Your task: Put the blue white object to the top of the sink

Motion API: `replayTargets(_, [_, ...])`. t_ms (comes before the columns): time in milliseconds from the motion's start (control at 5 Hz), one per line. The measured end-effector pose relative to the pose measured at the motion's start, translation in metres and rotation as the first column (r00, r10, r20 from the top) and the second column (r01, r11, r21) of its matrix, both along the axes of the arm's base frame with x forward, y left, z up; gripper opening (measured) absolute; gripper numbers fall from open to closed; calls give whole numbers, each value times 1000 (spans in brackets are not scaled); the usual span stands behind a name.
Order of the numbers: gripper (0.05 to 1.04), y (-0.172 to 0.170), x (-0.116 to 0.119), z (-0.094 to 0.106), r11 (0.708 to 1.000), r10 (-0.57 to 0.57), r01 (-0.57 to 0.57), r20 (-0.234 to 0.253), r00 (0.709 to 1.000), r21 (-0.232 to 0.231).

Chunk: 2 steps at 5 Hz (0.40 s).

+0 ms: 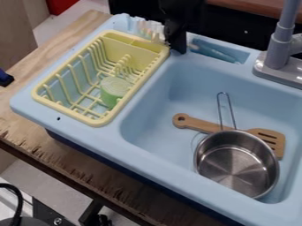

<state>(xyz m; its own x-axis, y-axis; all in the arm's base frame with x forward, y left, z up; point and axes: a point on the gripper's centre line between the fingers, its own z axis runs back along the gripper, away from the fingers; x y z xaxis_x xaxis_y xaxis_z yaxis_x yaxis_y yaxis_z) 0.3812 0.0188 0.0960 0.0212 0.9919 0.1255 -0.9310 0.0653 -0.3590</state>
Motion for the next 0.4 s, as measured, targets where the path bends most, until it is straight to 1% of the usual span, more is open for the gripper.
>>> replayTargets(200, [997, -4, -7, 0, 1000, -26, 26, -17, 1000, -1])
replayTargets(400, [997, -12, -16, -1, 996, -90, 90, -48, 995, 7])
